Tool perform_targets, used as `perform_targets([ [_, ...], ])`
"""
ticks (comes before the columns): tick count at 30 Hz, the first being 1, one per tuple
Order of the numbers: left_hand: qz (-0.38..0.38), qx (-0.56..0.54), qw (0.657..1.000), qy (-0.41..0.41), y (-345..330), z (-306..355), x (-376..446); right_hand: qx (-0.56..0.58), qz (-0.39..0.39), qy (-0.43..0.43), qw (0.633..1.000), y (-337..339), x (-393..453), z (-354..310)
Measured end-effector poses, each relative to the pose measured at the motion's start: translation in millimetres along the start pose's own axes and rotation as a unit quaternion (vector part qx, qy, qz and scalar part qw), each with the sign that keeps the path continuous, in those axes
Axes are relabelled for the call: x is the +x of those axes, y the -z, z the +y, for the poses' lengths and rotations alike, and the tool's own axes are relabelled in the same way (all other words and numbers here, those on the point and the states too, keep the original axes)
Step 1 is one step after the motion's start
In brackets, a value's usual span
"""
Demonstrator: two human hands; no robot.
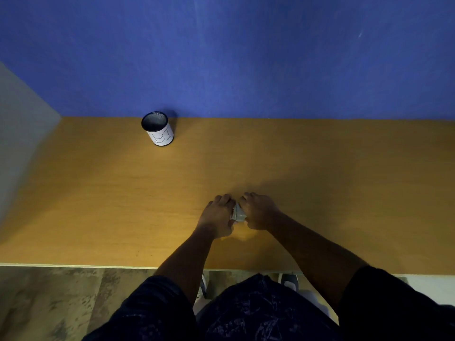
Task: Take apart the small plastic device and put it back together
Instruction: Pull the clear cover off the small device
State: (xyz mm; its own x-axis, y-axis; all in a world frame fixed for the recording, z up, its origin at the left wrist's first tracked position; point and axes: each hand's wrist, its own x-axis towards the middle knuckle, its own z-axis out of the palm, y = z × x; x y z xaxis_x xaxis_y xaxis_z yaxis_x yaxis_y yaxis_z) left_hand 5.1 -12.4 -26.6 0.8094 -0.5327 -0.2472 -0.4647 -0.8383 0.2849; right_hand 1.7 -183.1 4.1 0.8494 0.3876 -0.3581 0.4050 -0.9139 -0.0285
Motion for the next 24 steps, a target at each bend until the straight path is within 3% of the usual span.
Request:
perform_targets([
  [17,0.006,0.013,1.000,-0.001,1,-1,-2,0.053,0.007,0.022,0.998,1,4,16],
  [24,0.007,-0.017,1.000,0.017,2,-2,0,0.166,0.001,0.008,0.986,1,2,35],
])
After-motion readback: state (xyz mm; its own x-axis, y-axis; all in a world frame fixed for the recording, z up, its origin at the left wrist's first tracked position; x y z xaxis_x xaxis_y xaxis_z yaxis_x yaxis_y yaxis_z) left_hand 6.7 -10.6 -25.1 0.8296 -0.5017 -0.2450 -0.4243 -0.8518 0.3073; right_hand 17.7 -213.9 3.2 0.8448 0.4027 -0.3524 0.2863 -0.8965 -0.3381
